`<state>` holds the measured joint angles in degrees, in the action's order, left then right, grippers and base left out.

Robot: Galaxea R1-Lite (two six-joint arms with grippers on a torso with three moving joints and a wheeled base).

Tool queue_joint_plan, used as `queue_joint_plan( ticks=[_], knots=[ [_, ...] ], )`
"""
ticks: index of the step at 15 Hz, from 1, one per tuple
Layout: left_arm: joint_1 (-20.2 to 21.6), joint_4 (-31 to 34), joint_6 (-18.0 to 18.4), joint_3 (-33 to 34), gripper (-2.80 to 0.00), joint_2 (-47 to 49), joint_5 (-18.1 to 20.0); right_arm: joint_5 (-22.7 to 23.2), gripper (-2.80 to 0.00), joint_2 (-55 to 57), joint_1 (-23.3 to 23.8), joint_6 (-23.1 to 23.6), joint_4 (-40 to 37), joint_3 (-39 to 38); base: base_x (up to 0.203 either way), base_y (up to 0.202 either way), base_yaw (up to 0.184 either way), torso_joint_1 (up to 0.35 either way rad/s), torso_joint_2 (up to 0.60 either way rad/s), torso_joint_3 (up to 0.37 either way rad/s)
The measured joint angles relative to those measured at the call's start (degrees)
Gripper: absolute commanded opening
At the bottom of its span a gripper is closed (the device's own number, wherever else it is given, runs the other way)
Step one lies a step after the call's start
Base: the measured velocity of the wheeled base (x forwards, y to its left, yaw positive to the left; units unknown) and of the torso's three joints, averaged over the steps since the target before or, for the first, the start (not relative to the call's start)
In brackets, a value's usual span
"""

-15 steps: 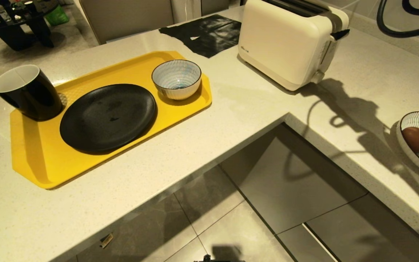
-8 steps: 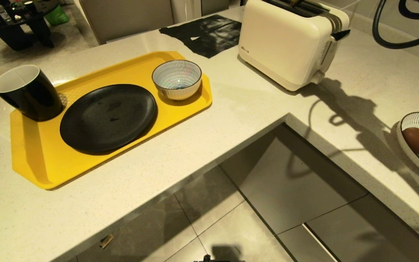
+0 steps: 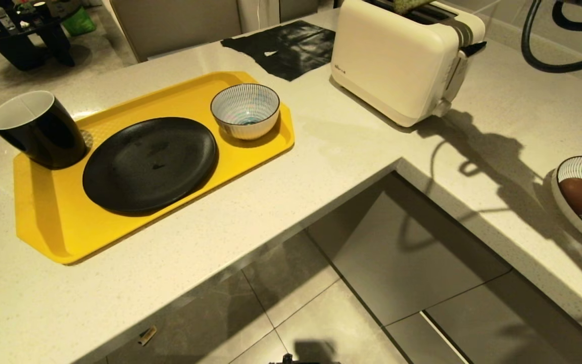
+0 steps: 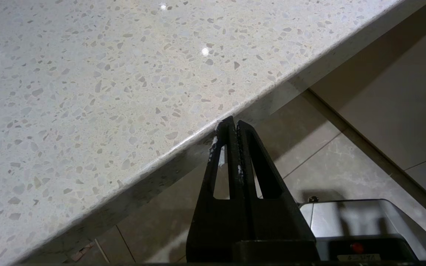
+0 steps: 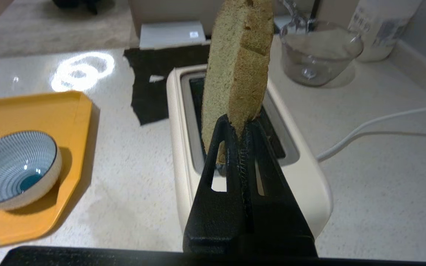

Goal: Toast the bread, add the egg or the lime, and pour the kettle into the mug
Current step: Put the bread slices in the toaster

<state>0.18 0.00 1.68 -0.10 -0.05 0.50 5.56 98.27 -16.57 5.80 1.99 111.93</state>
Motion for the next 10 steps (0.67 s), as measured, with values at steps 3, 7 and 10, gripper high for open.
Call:
queue_joint_plan(
  ticks=[3,7,10],
  knots=[
    [0.00,0.00,-0.02,0.00,-2.80,0.00,0.03,0.08,-2.80,-0.12,0.06,2.17,-1.94,-0.11,0.000,0.000,0.000,0.000,0.00,0.000],
    [0.00,0.00,-0.03,0.00,-2.80,0.00,0.03,0.00,-2.80,-0.20,0.15,3.77,-3.09,-0.16,0.000,0.000,0.000,0.000,0.00,0.000],
    [-0.02,0.00,-0.01,0.00,-2.80,0.00,-0.04,-0.11,-2.80,-0.14,0.15,5.49,-3.34,-0.16,0.000,0.000,0.000,0.000,0.00,0.000]
  ],
)
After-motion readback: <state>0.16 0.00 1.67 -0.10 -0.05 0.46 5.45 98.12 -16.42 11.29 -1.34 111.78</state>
